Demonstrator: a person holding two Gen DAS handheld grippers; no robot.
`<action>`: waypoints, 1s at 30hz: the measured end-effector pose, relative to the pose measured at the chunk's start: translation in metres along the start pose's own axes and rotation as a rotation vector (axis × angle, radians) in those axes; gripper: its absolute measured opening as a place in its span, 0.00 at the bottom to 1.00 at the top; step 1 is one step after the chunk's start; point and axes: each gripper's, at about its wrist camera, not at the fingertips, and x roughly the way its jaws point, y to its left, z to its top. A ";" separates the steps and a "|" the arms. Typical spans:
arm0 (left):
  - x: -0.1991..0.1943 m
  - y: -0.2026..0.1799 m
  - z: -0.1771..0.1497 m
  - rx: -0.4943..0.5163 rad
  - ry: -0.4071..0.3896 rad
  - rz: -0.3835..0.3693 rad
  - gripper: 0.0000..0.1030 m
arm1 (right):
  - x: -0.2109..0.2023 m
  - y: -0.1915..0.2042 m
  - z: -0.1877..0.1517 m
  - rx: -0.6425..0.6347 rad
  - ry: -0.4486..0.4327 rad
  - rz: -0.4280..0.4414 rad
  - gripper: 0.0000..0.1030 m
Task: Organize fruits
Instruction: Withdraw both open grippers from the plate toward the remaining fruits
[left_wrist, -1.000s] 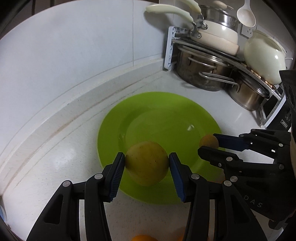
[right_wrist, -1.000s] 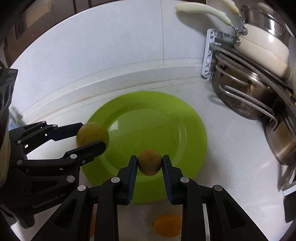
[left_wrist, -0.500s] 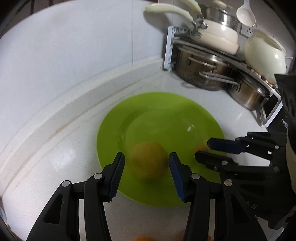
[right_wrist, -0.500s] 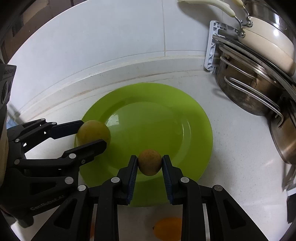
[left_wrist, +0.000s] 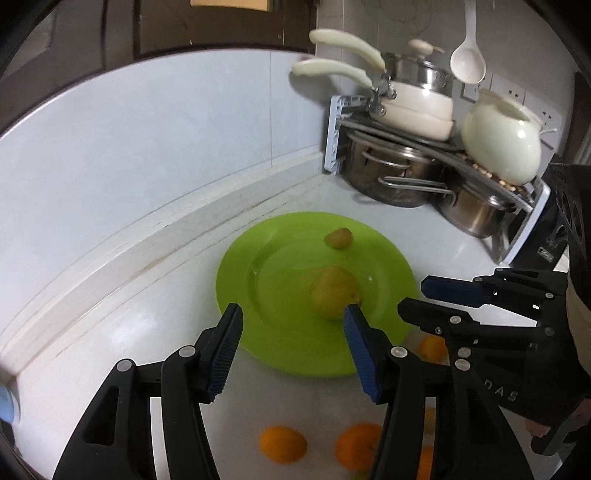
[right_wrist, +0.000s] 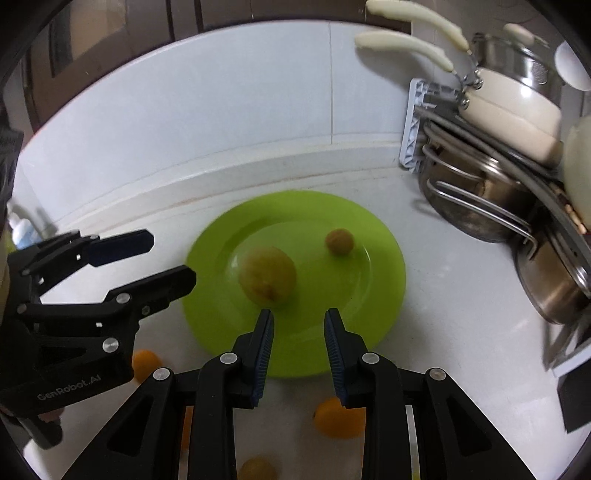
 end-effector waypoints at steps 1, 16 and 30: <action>-0.006 0.000 -0.001 -0.003 -0.008 -0.002 0.56 | -0.005 0.001 -0.001 0.003 -0.008 0.002 0.29; -0.097 -0.028 -0.034 0.021 -0.146 0.068 0.78 | -0.099 0.015 -0.036 0.011 -0.154 -0.019 0.44; -0.144 -0.047 -0.073 0.024 -0.183 0.138 0.82 | -0.141 0.026 -0.081 0.020 -0.198 -0.055 0.49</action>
